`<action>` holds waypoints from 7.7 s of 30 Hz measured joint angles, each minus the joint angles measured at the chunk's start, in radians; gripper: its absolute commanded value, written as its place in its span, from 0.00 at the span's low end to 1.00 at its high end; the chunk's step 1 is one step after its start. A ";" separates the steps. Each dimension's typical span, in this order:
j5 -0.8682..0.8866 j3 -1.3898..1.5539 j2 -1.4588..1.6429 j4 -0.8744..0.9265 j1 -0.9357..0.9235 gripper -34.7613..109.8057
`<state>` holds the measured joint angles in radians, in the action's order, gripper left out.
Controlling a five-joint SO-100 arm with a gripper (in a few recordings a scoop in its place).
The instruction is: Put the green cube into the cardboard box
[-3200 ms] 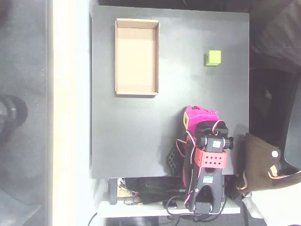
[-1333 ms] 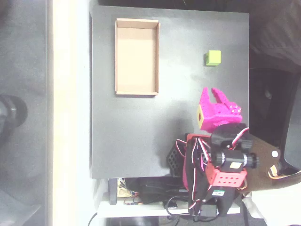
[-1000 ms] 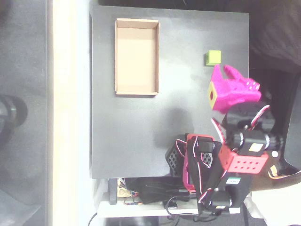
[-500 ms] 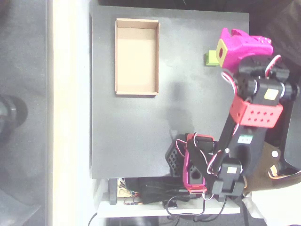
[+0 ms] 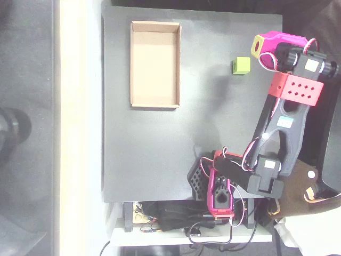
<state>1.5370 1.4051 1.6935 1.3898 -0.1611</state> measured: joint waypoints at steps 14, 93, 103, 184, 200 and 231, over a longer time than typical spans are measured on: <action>0.000 -0.029 -0.199 0.000 -0.014 0.51; -0.003 -0.044 -0.614 -0.011 0.031 0.45; 0.005 -0.049 -0.612 -0.011 0.023 0.26; -0.003 -0.069 -0.264 -0.006 0.802 0.26; -0.003 -0.080 -0.515 -0.006 0.802 0.26; -0.003 -0.083 -0.569 -0.006 0.802 0.48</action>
<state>1.5340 1.3223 1.1244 1.3837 0.6412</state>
